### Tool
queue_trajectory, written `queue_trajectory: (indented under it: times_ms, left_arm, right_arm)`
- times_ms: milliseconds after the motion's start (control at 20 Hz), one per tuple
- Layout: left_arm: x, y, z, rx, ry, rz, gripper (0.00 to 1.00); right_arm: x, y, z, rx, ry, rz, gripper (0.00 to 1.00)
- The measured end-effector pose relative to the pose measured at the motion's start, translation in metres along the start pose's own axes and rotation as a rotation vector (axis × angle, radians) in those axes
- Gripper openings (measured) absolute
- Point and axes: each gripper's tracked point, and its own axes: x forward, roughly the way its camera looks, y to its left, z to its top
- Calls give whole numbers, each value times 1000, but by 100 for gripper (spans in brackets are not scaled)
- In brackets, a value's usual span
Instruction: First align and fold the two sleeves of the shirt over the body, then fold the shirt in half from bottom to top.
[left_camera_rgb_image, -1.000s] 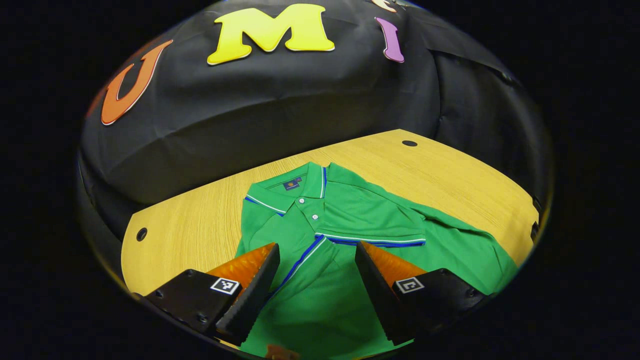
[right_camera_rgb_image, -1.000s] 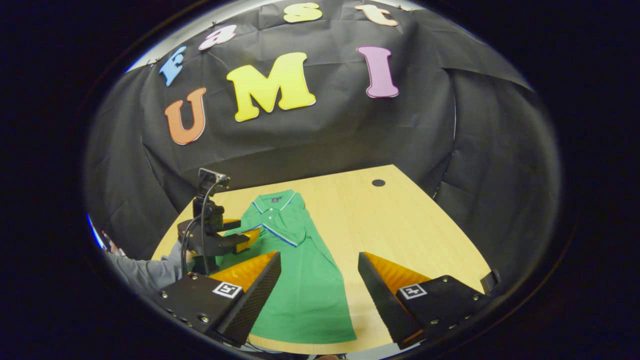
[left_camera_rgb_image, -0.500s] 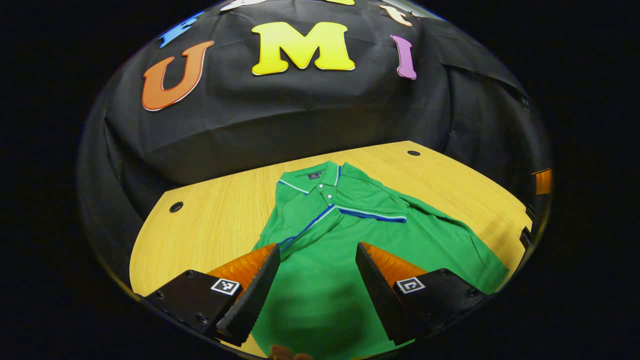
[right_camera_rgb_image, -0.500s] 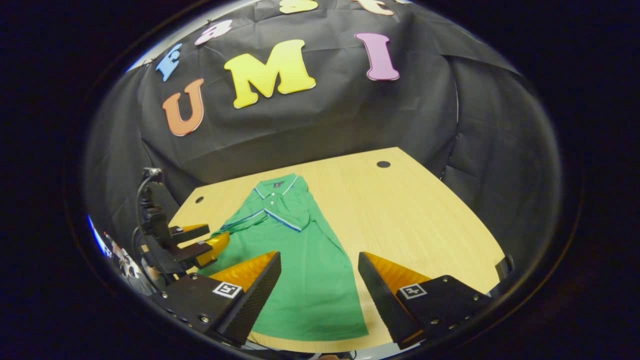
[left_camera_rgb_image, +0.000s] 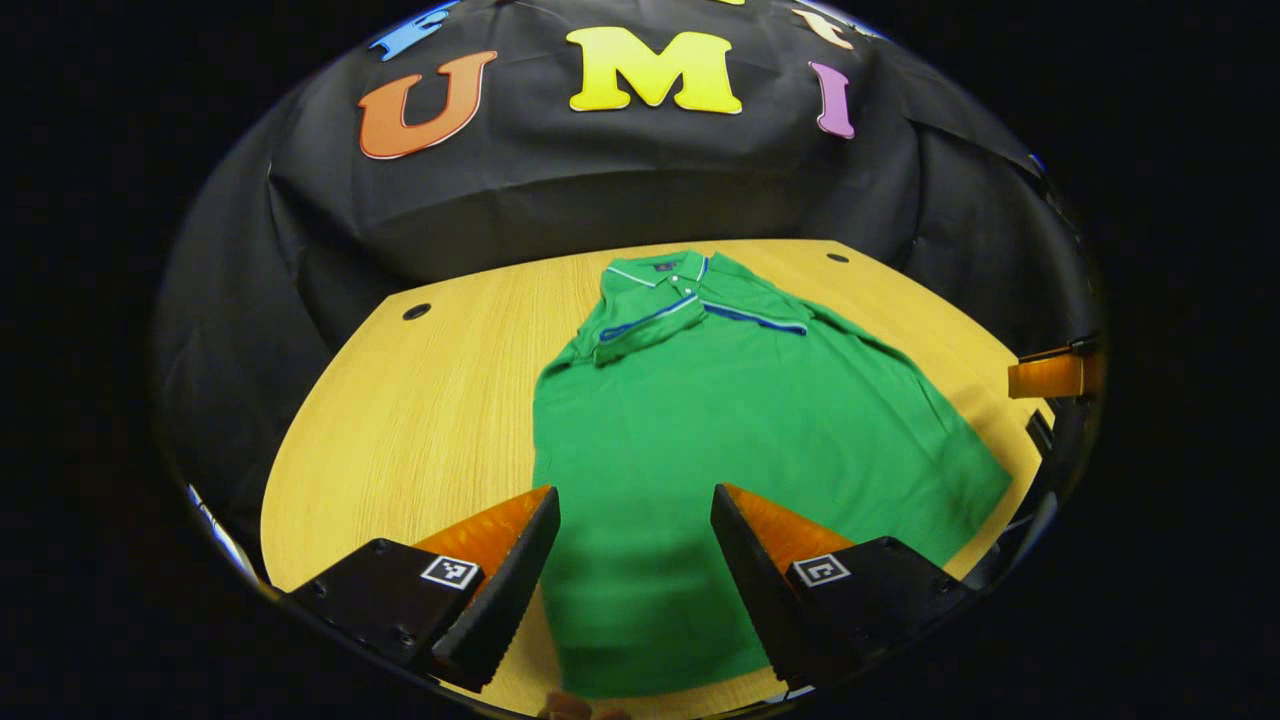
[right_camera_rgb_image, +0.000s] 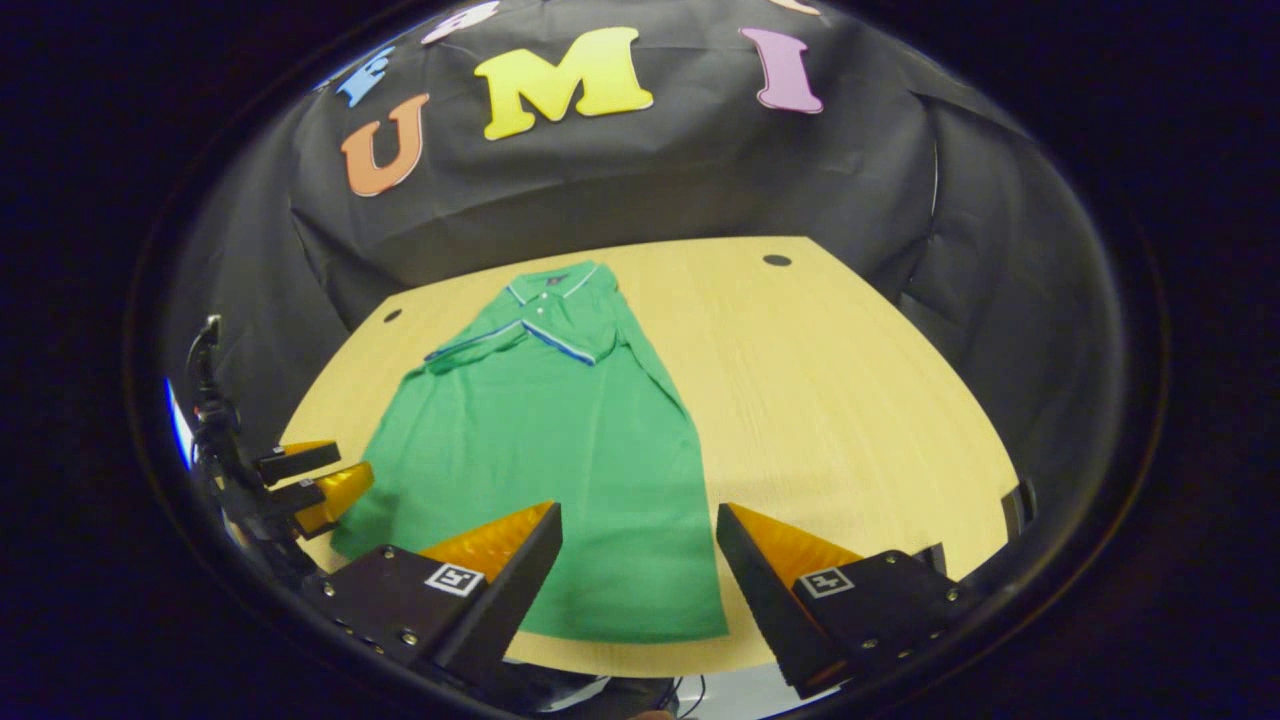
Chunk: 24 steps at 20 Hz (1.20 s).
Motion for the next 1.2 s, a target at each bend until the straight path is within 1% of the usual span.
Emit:
queue_trajectory:
  times_ms: [50,350,450,750,900,1050,1100,1200]
  left_arm:
    - [-6,-2,-9,-8,12,-5,98]
    - [-15,1,-42,-4,68,17,98]
    - [-21,12,-49,3,80,41,98]
    - [-31,24,-74,-45,143,92,98]
    - [-34,23,-76,-51,139,104,98]
    - [-34,22,-77,-45,134,102,98]
    - [-34,22,-78,-54,132,104,99]
    - [-32,21,-78,-90,112,110,99]
  right_arm:
    - [2,1,-7,-12,10,0,98]
    - [11,6,-55,-74,106,-14,98]
    - [12,4,-64,-83,121,-26,98]
    - [13,-13,-80,-59,164,-74,98]
    - [14,-17,-86,-60,191,-90,98]
    - [16,-16,-95,-64,231,-82,98]
    - [18,-15,-94,-72,235,-76,100]
    - [16,-16,-95,-78,253,-72,100]
